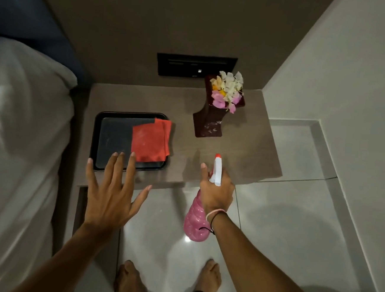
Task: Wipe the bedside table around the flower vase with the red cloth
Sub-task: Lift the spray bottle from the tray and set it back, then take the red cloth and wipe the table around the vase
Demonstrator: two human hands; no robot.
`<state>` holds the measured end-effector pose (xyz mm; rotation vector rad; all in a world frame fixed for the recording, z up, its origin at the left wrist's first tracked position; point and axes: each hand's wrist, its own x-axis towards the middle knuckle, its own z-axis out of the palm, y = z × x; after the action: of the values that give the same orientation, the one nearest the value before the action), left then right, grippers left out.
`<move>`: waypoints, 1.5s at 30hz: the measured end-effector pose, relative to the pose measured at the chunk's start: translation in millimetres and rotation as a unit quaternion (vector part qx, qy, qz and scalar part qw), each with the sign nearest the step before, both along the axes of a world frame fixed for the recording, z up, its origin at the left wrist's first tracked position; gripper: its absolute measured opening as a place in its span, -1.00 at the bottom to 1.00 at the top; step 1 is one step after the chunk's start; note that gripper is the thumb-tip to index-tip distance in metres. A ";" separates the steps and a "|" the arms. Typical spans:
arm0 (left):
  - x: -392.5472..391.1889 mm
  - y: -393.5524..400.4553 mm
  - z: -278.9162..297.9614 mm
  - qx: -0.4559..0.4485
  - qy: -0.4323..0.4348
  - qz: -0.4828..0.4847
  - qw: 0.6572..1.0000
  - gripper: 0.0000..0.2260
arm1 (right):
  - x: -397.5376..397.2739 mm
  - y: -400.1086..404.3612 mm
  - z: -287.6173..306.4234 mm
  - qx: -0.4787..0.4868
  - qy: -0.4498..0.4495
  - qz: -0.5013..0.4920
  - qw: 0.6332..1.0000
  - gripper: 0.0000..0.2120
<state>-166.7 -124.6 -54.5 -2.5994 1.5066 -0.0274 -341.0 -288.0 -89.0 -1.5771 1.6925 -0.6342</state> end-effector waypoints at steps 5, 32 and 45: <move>8.9 10.6 0.0 -0.005 -0.012 0.022 1.000 -0.21 | -5.7 27.2 -3.7 0.012 0.001 0.038 0.999 -0.70; 170.3 94.1 -0.8 -0.107 -0.050 0.039 0.992 -0.20 | 312.1 44.3 40.7 -0.128 -0.185 0.234 0.946 -0.62; 111.1 74.2 -6.7 -0.077 0.025 0.002 0.997 -0.29 | 203.9 13.6 19.5 -0.016 -0.143 0.284 0.948 -0.22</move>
<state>-55.6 -50.4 -61.2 -2.7416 1.5761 -0.0826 -137.1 -274.3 -69.5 -1.7864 0.9538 -0.5530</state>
